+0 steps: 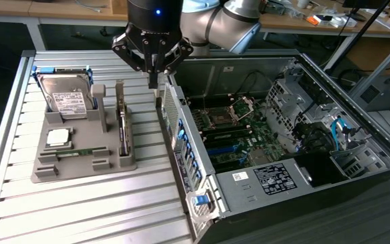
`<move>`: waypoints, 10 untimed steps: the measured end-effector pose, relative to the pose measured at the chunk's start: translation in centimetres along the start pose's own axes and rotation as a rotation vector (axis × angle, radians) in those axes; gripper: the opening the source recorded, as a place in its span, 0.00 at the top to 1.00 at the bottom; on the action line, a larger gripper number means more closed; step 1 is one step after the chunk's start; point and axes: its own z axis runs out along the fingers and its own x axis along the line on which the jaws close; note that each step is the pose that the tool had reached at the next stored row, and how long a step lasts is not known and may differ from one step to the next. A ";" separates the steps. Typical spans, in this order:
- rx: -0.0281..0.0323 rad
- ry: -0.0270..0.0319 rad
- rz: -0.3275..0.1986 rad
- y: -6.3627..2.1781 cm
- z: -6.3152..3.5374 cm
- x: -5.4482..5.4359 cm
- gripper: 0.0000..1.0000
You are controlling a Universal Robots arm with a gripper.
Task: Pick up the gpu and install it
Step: 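Reach for the gpu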
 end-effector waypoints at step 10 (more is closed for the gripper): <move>0.0013 -0.0001 0.000 -0.06 -0.02 0.7 0.89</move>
